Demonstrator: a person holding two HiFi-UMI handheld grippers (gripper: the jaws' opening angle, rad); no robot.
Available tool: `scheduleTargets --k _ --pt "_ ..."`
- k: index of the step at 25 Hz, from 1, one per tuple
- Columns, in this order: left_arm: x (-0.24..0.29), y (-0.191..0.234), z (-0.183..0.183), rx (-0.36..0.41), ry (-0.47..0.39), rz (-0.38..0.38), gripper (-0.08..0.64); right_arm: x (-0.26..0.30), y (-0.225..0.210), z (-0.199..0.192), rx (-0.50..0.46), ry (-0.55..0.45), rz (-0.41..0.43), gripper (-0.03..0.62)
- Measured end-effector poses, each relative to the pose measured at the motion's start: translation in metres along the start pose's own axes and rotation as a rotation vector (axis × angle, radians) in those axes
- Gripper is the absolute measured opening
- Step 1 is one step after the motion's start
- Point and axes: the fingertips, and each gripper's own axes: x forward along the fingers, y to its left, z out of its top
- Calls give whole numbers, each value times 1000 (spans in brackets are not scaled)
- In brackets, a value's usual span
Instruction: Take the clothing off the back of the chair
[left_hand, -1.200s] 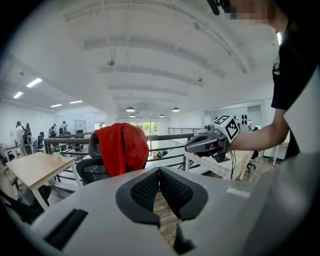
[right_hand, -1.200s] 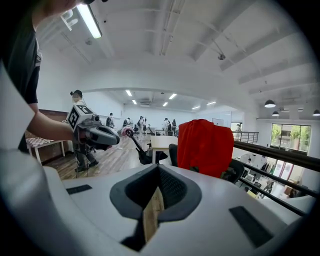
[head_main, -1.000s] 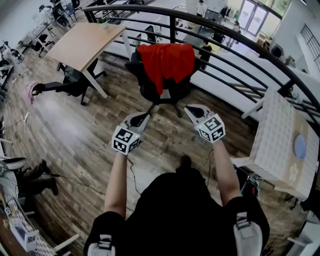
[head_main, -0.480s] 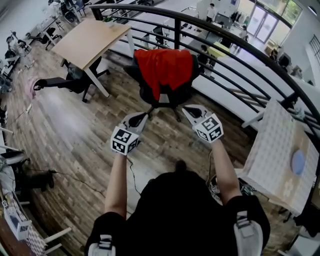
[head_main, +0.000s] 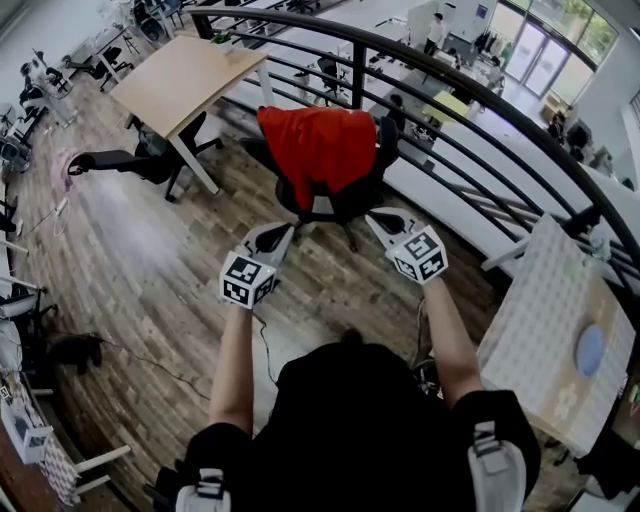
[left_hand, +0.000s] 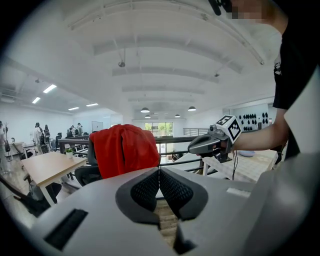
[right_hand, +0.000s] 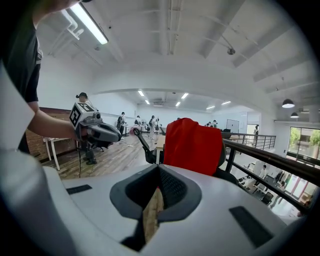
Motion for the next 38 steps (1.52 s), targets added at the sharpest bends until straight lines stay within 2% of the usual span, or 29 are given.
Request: scheduleTargets --k 5,14,25,31,38 --pt "12 0 -3 -5 4 39 3 2 -17 -6 -12 -11 33 -2" --pt "19 1 -13 -33 18 73 3 12 -20 -24 -5 32 89 -2" --pt "34 27 4 -15 -4 44 3 26 -37 -15 -1 43 53 -2" --pt "39 56 13 -2 -21 26 3 45 -47 -4 -11 43 26 -2" --pt "51 96 28 -24 -40 -11 3 66 -64 12 -9 45 -19 -1"
